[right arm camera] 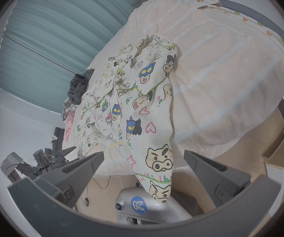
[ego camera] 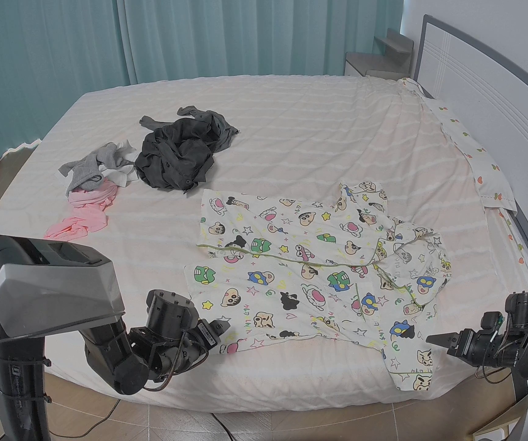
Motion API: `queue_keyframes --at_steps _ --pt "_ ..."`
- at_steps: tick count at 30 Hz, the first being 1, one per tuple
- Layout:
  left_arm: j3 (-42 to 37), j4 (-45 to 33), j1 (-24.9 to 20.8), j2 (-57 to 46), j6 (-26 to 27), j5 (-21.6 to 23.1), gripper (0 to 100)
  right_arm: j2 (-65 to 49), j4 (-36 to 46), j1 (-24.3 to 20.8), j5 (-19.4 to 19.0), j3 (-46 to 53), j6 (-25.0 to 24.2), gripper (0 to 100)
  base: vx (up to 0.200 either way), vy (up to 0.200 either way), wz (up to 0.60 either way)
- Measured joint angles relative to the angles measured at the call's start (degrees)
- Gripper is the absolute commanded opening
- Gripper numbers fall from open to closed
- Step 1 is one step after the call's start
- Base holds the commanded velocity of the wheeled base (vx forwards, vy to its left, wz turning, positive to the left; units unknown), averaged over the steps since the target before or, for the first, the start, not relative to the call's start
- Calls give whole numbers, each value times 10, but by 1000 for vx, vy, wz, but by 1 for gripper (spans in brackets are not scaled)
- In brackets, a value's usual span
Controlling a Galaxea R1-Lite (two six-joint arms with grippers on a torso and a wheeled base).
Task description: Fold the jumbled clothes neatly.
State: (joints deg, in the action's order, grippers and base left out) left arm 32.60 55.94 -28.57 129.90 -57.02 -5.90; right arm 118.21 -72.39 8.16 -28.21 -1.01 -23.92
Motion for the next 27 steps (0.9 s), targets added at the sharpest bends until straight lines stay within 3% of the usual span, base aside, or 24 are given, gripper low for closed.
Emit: queue_keyframes --at_steps 14,27 --pt "25 -78 -4 2 1 0 0 0 2 1 0 0 0 100 0 0 0" --pt "-33 -88 16 -64 1 0 0 14 2 1 1 0 2 100 0 0 0"
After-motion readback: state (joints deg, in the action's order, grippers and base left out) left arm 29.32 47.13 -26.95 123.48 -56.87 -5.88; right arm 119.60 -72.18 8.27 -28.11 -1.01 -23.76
